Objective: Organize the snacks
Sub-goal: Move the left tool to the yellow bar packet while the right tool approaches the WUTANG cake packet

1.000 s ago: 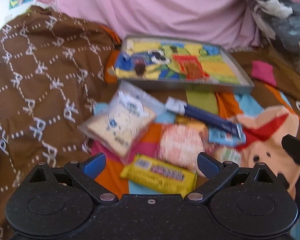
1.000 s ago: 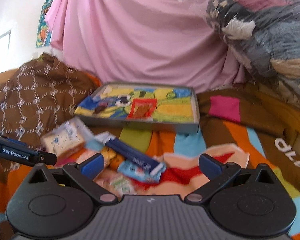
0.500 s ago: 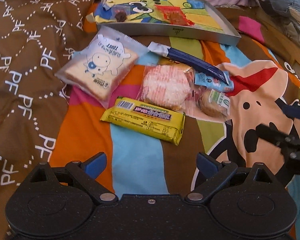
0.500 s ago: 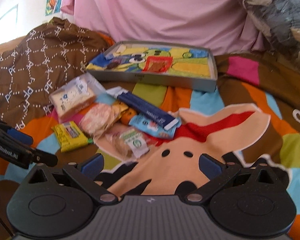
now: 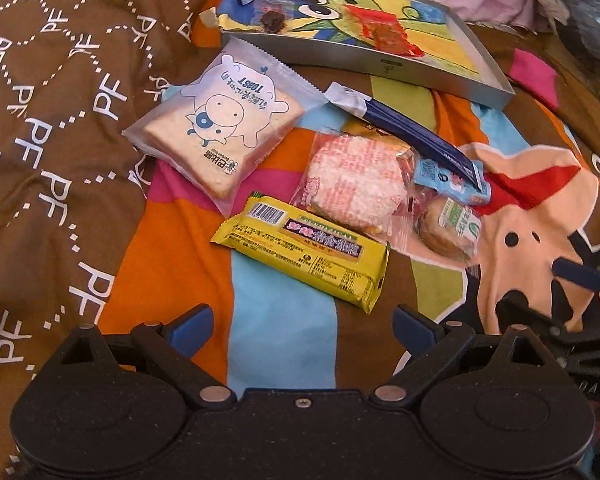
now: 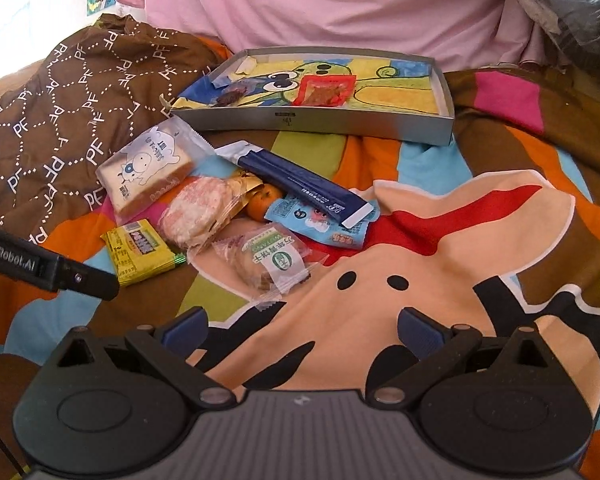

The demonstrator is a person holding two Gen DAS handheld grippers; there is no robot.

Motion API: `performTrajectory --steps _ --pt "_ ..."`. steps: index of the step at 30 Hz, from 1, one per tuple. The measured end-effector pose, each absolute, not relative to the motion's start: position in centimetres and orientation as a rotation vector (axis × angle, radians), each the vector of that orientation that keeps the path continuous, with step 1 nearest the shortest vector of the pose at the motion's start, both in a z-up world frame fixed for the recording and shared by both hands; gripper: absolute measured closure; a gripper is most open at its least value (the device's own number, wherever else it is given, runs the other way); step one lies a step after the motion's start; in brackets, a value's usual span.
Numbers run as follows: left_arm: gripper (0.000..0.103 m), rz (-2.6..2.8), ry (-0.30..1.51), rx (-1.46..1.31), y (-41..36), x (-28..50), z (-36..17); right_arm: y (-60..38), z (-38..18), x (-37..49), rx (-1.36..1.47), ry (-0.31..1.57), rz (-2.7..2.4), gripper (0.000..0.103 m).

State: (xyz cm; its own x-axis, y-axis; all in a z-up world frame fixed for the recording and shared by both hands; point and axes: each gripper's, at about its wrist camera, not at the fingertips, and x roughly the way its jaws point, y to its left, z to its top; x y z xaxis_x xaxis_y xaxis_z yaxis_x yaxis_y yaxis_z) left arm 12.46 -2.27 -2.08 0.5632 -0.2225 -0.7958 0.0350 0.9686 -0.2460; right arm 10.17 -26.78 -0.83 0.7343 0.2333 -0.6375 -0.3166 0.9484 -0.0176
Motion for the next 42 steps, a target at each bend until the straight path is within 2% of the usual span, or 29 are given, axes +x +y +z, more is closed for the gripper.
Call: performTrajectory --steps 12,19,28,42 --pt "0.008 -0.031 1.007 -0.256 -2.3 15.0 -1.5 -24.0 -1.2 13.6 -0.3 0.612 0.472 0.0" --pt "0.008 0.027 1.022 -0.331 -2.6 17.3 -1.8 -23.6 -2.9 15.5 -0.296 0.668 0.496 0.0" --pt "0.008 0.115 1.03 -0.253 -5.3 19.7 -2.7 -23.7 -3.4 15.7 -0.283 0.66 0.503 0.0" --pt "0.015 -0.052 0.987 -0.103 -1.7 15.7 -3.3 -23.5 -3.3 15.4 -0.281 0.632 0.501 0.0"
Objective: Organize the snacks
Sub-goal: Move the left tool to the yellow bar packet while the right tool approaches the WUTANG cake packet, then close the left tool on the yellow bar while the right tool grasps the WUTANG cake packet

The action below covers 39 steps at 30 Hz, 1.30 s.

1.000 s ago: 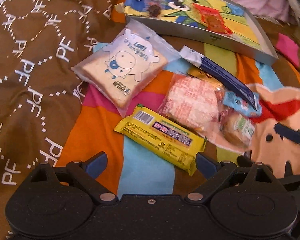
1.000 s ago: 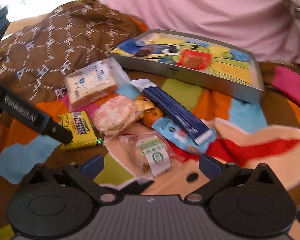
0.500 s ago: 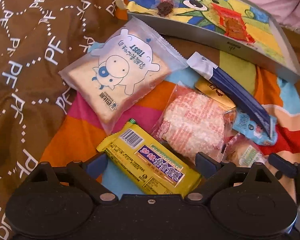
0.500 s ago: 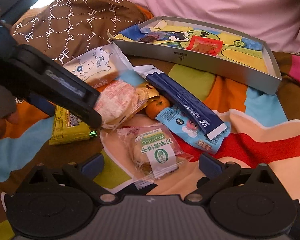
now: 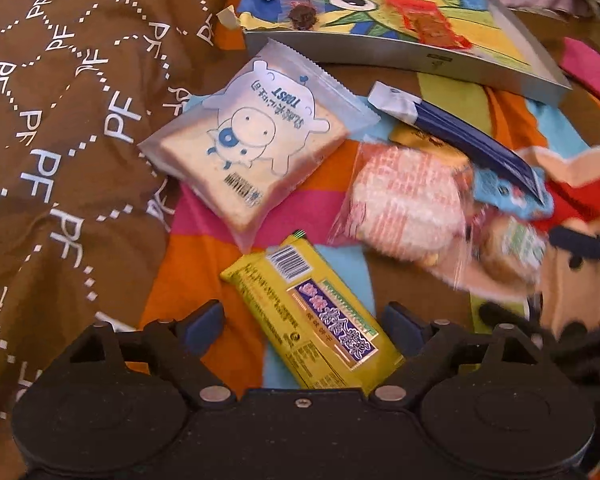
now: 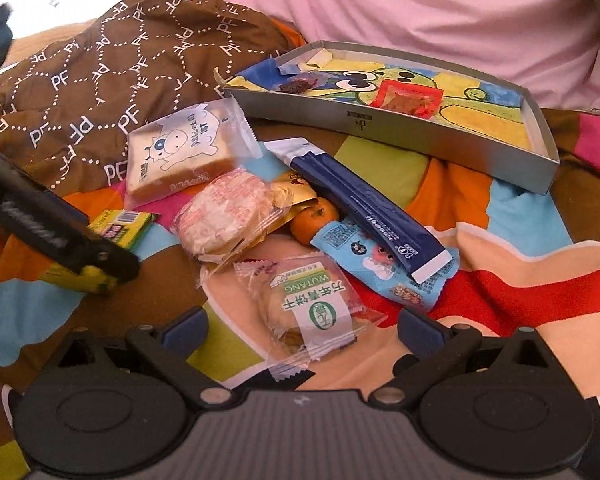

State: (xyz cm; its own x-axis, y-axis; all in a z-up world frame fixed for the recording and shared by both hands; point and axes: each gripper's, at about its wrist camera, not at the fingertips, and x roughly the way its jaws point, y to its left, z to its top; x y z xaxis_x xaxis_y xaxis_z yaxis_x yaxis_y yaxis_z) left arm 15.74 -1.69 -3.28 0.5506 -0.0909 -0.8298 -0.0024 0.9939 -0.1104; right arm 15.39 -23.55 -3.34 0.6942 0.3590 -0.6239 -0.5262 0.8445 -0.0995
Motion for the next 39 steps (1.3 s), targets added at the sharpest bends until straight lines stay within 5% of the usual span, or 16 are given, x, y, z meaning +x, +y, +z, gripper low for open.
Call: performTrajectory --steps 12,15,20,26,31,35,39 --pt "0.013 0.017 1.038 -0.172 -2.2 17.4 -3.4 -23.1 -4.1 17.0 -0.213 0.667 0.527 0.001" --pt "0.016 0.025 1.029 -0.145 -2.5 17.4 -3.4 -23.2 -3.9 16.6 -0.214 0.642 0.524 0.007" --pt "0.038 0.032 1.004 -0.137 -2.0 16.2 -3.1 -22.7 -3.7 15.9 -0.243 0.621 0.546 0.024" --pt "0.047 0.01 0.989 -0.178 -1.3 15.0 -2.9 -21.9 -3.4 14.7 -0.278 0.636 0.574 0.035" --pt "0.049 -0.046 0.974 -0.157 -1.6 13.8 -2.9 -21.2 -3.0 13.2 -0.321 0.695 0.604 0.034" --pt "0.048 -0.06 0.967 -0.139 -1.8 13.4 -3.0 -21.0 -2.8 12.0 -0.365 0.654 0.587 0.016" --pt "0.048 -0.069 0.978 -0.15 -1.5 13.7 -3.1 -20.7 -2.9 12.6 -0.355 0.627 0.61 0.014"
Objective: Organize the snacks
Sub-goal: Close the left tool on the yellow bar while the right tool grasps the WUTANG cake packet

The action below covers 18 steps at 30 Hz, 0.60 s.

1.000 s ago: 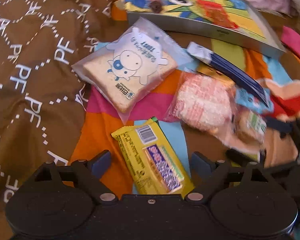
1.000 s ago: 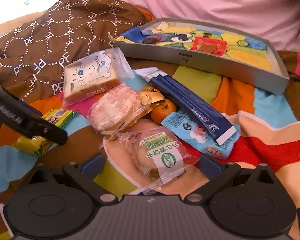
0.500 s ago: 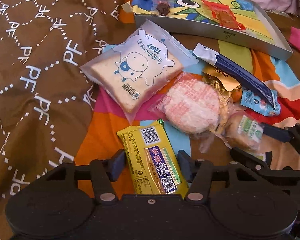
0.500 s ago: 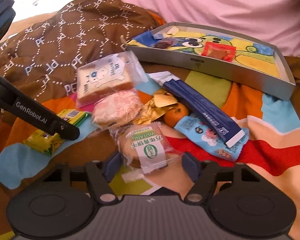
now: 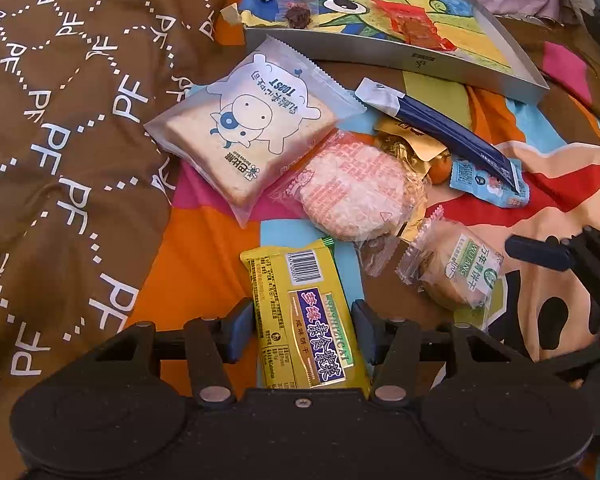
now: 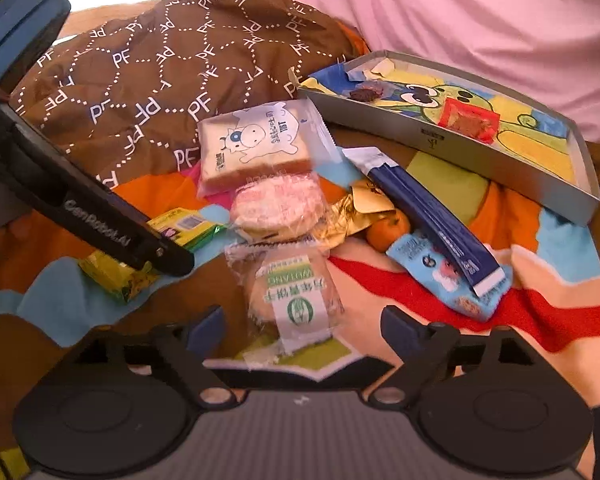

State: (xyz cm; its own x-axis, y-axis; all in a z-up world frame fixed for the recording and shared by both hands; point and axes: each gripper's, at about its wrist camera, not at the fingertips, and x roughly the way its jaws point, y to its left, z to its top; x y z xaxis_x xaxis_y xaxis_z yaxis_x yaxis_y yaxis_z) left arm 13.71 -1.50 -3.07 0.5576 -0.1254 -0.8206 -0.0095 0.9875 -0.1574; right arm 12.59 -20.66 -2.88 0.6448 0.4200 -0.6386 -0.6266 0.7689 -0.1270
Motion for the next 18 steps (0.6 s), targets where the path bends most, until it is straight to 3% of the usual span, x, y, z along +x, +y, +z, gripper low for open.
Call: performTrajectory --steps 6,11,18 --pt "0.048 -0.074 0.98 -0.14 -1.6 13.8 -3.1 -20.4 -3.7 13.9 -0.331 0.658 0.602 0.015" --pt "0.048 -0.067 0.983 -0.131 -1.8 13.9 -3.0 -20.0 -3.6 13.1 -0.348 0.631 0.624 0.033" --pt "0.048 -0.059 0.981 -0.13 -1.9 13.8 -3.0 -19.7 -3.3 12.4 -0.367 0.645 0.588 0.036"
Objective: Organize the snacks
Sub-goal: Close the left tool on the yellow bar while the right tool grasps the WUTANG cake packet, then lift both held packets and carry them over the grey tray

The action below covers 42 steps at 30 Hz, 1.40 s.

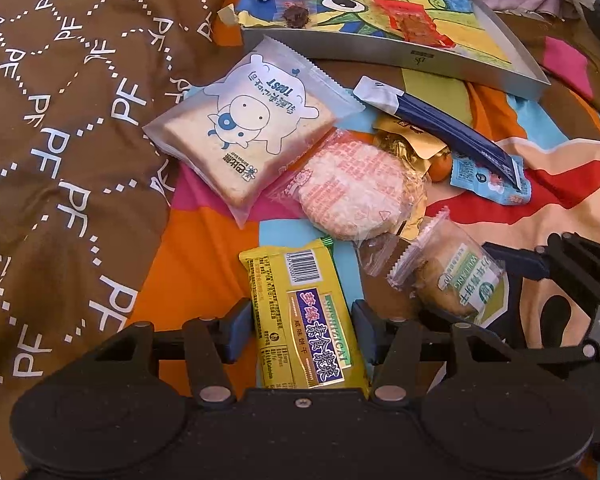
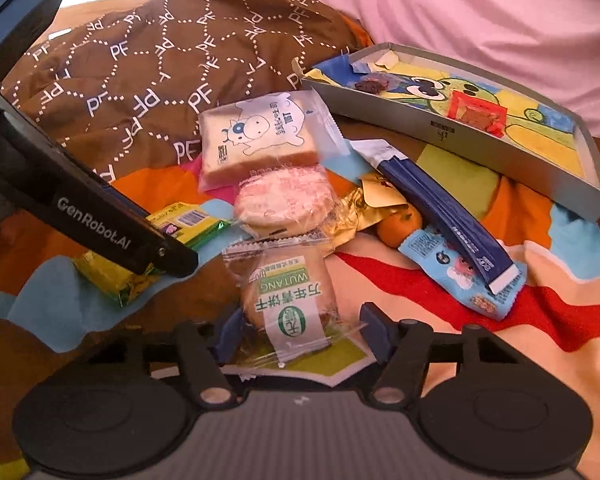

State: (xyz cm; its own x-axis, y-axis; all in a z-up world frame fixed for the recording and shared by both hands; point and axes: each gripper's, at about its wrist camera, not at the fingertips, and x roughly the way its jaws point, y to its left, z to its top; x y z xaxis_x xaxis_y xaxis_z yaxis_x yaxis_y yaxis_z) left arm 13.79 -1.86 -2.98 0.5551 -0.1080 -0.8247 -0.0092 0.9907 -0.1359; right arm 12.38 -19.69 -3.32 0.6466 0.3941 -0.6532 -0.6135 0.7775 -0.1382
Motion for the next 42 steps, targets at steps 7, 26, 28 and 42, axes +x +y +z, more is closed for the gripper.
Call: performTrajectory --steps 7,26,28,42 --pt "0.049 -0.056 0.962 -0.128 -1.9 13.4 -2.8 -19.1 -3.1 10.5 -0.471 0.591 0.528 0.037" --pt "0.05 -0.111 0.803 -0.072 -3.0 11.2 -1.3 -18.9 -2.6 9.3 -0.587 0.411 0.43 0.037" --pt "0.051 -0.122 0.77 -0.076 -3.1 11.3 -0.6 -19.0 -2.4 9.3 -0.588 0.385 0.412 0.037" --pt "0.053 -0.134 0.737 -0.154 -3.4 14.4 2.3 -21.1 -0.4 9.6 -0.514 0.303 0.333 0.037"
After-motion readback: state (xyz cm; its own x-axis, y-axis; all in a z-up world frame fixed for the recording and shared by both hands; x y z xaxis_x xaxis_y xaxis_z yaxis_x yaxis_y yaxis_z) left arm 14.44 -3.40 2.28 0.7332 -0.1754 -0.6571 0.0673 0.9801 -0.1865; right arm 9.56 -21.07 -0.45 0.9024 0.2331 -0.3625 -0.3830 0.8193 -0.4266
